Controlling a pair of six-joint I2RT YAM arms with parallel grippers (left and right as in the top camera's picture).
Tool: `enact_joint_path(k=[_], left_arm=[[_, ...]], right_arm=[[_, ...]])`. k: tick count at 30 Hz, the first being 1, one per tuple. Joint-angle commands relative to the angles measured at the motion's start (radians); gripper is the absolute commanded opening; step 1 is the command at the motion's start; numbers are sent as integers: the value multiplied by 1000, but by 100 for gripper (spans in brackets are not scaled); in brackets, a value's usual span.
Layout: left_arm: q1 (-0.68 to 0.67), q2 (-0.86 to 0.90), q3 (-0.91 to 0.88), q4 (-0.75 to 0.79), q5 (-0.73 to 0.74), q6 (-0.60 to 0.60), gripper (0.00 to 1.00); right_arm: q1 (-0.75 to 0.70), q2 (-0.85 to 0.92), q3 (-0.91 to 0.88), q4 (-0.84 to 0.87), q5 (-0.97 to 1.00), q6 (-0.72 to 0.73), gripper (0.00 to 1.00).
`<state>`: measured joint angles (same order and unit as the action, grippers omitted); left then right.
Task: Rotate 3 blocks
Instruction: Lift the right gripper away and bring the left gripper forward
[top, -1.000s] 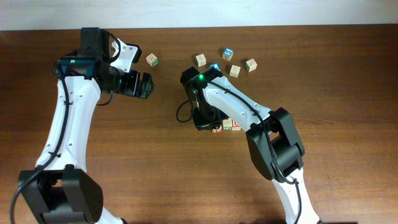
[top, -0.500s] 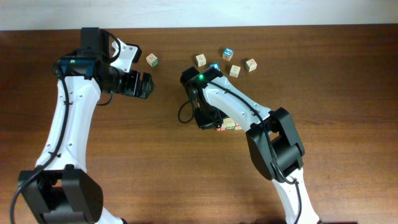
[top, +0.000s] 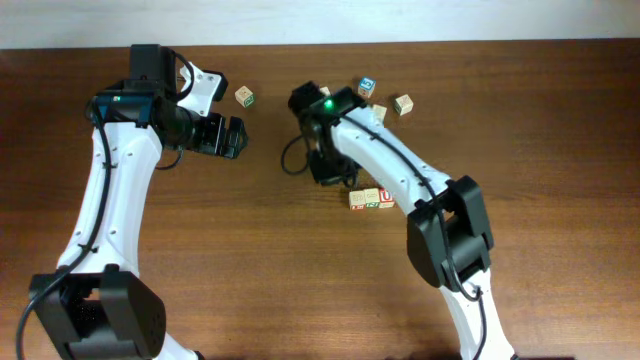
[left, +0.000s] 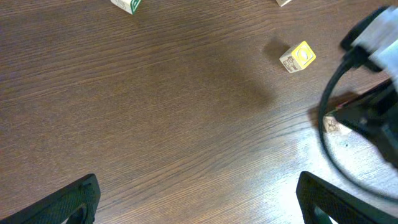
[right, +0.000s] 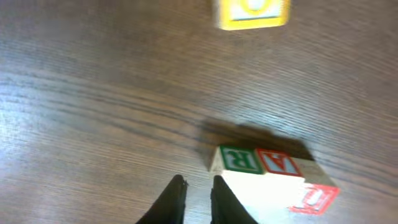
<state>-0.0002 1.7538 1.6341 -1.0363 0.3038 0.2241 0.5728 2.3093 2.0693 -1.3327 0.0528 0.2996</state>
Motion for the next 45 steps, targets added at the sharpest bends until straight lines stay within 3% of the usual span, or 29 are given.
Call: enact_joint_path(k=[1,8,19,37,38,45], left_arm=[[3,-2,21,-1,14,2,99],[3,-2,21,-1,14,2,99],[3,-2,21,-1,14,2,99],[3,-2,21,-1,14,2,99],[3,-2,21,-1,14,2,99],[3,-2,21,-1,14,2,99]], right_arm=[[-97,-24,7,-13,-47,34,18],[-200,-23,-68,-7,-76,14,17],[-201,-23,-184,51,-75,11,17],[-201,-23,-187,56,-63,-34,19],[-210,-24,-155,56,-48,-34,24],[-273,-90,189,-170,-60,-52,24]])
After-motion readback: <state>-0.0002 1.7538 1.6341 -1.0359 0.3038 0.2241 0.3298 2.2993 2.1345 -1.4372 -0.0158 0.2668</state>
